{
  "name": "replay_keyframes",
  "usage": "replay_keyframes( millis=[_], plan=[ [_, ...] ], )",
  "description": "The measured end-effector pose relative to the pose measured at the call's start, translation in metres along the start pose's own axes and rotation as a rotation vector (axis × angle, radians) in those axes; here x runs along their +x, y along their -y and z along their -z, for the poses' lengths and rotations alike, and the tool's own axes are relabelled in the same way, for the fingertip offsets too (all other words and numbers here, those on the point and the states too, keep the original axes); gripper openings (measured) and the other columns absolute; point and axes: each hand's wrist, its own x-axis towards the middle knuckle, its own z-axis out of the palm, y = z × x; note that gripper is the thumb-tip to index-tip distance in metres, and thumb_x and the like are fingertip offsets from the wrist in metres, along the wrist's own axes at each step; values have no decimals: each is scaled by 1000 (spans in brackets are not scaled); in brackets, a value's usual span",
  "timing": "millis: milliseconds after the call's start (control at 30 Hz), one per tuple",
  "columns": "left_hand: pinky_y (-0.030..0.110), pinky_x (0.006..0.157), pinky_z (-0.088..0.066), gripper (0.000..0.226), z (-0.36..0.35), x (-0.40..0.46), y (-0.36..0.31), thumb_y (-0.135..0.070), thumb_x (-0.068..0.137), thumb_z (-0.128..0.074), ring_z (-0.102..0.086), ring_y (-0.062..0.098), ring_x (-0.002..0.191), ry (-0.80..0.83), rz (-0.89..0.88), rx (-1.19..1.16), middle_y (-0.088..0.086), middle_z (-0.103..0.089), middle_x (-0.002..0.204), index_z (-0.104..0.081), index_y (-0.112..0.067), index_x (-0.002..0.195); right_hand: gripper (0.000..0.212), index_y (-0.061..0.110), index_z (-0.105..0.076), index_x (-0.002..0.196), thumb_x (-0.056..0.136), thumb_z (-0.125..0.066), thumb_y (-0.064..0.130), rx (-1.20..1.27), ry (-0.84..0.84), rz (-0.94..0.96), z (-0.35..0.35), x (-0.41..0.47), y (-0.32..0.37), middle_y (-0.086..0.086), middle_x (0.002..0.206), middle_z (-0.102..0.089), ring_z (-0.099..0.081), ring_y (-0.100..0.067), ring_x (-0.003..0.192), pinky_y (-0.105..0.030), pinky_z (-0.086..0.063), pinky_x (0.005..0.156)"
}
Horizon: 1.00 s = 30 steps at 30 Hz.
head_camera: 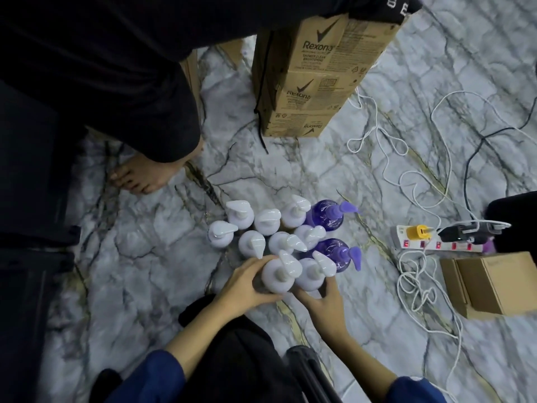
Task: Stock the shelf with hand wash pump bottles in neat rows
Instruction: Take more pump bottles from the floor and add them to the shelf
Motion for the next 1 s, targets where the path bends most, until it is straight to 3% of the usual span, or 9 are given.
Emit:
replay_keyframes(
  millis=[67,200,300,400,533,667,733,833,1000],
  plan=[
    [3,91,-36,63,7,-7,-19,-36,64,-86,-50,-12,112,11,-26,-2,-22,-57,120,-54,-42,119,58,30,-53,119,70,-84,24,77,-15,77,12,-10,17,14,112,-65,-61,1,104,-15,-49,82],
    [16,93,-45,67,28,-22,-69,-44,61,-86,-53,-8,112,94,17,-78,-23,-62,115,-53,-50,118,59,23,-48,114,70,-81,2,166,3,200,34,-19,50,3,114,-63,-61,-12,107,-28,-50,88],
    [13,90,-46,58,46,-36,-111,-25,68,-85,-55,-8,109,81,-23,-171,-21,-62,114,-54,-44,114,58,26,-48,118,74,-78,3,244,35,294,42,-26,86,1,121,-60,-59,-10,110,-22,-48,88],
    [13,81,-48,57,63,-56,-157,-17,69,-83,-60,-2,105,-31,-120,-300,-16,-62,114,-54,-38,113,50,22,-49,121,80,-74,11,321,64,392,40,-37,130,13,114,-62,-61,-7,106,-22,-49,86],
    [16,74,-52,63,85,-89,-210,-32,60,-77,-66,2,97,-239,-318,-433,-12,-70,106,-52,-31,118,61,19,-47,131,77,-70,36,391,47,498,27,-57,188,5,120,-62,-61,-15,110,-39,-51,93],
    [24,88,-51,77,109,-131,-250,-31,72,-72,-57,8,118,-473,-468,-439,-7,-55,134,-37,-34,140,72,29,-38,141,77,-65,50,450,92,615,13,-83,245,-2,137,-51,-53,-20,123,-48,-44,101],
    [22,86,-51,74,122,-154,-267,-32,74,-72,-57,5,116,-594,-520,-475,-10,-53,135,-34,-44,136,69,32,-38,140,79,-65,46,505,133,673,5,-100,272,-1,140,-48,-53,-17,123,-44,-46,101],
    [21,81,-52,68,145,-192,-291,-27,81,-71,-60,5,111,-749,-604,-509,-13,-54,131,-32,-44,134,58,34,-36,139,89,-64,24,574,213,789,-7,-128,309,9,137,-47,-56,3,112,-20,-50,90],
    [18,73,-52,55,176,-269,-324,-11,90,-53,-65,2,96,-962,-714,-442,-20,-59,115,-32,-43,130,51,40,-38,134,89,-56,29,641,397,907,-32,-183,362,6,133,-52,-61,-6,108,-25,-54,86]
  ],
)
